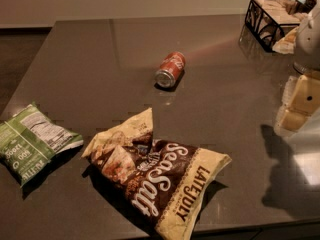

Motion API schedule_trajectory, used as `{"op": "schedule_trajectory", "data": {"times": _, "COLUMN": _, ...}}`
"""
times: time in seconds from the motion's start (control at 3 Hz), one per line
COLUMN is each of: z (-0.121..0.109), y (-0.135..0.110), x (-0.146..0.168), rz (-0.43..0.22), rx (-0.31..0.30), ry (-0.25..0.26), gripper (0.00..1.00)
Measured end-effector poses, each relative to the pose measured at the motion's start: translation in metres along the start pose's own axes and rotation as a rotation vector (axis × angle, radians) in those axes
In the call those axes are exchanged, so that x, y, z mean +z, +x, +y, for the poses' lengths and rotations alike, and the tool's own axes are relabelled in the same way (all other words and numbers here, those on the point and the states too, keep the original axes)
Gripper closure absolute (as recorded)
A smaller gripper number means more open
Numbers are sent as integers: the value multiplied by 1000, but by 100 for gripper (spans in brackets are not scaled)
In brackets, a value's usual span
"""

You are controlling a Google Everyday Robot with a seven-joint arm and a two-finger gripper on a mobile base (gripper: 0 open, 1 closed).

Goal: Place coke can upright

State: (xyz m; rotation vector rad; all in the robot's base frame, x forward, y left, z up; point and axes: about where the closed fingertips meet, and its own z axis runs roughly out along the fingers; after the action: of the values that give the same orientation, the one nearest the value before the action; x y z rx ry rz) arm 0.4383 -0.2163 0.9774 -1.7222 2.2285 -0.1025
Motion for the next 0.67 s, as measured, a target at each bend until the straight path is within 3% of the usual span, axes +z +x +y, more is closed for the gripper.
{"op": "schedule_trajectory", "data": {"times": 0.67, "z": -12, "y": -9, "x": 7, "rz": -14, "rx": -40, "ry": -25, "gripper": 0}}
